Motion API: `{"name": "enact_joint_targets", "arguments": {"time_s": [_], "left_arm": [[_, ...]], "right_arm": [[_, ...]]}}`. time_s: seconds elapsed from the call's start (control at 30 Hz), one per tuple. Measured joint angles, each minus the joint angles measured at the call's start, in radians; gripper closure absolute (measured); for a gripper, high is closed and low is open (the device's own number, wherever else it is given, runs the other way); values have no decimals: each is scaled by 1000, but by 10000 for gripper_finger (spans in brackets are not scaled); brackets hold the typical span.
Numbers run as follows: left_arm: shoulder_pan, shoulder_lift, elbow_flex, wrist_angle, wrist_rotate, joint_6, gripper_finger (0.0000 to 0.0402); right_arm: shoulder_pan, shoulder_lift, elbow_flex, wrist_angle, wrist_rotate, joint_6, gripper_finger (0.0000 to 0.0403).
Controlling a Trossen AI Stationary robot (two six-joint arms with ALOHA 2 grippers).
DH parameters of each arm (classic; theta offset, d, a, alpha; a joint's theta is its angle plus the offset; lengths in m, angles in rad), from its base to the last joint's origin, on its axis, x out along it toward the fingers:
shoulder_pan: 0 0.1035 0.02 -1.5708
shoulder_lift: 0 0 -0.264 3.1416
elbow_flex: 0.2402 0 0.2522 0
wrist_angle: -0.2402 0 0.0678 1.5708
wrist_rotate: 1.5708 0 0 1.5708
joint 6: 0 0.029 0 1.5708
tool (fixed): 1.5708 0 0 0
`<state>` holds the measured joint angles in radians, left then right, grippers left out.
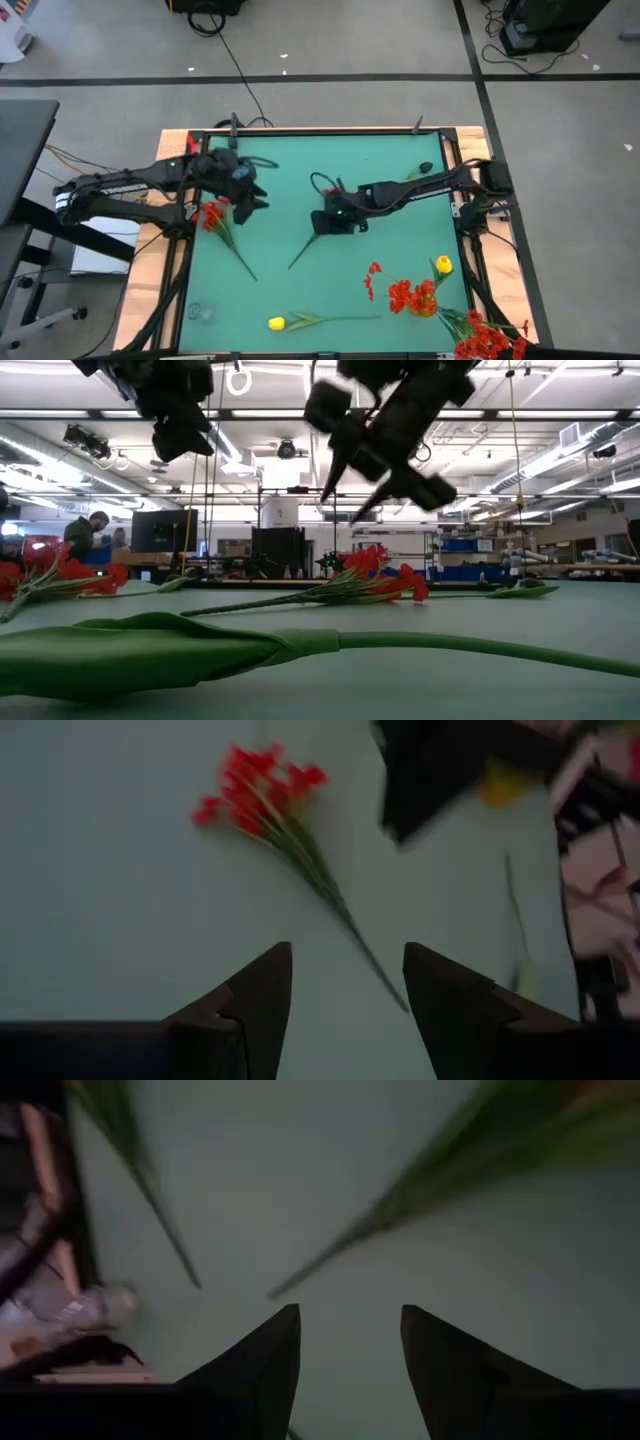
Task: Sort flowers into vase by color
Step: Put the yellow flower into the yellow flower vase
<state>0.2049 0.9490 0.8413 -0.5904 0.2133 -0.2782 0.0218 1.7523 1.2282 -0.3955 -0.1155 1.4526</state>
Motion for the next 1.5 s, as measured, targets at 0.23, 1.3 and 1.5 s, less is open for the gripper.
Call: {"name": "enact_joint_targets", "arguments": {"time_s": [0.23, 1.3, 1.5], "left_arm": [[-125, 106, 0, 154, -44, -210, 202], [-813, 831, 1, 895, -267, -206, 229], [-833, 904, 5, 1046, -316, -231, 244]], "right_arm": [[-5, -196, 0, -88, 157, -114, 222], [-5, -428, 0, -424, 208, -690, 222], [-4, -427, 0, -431, 200, -693, 222]]}}
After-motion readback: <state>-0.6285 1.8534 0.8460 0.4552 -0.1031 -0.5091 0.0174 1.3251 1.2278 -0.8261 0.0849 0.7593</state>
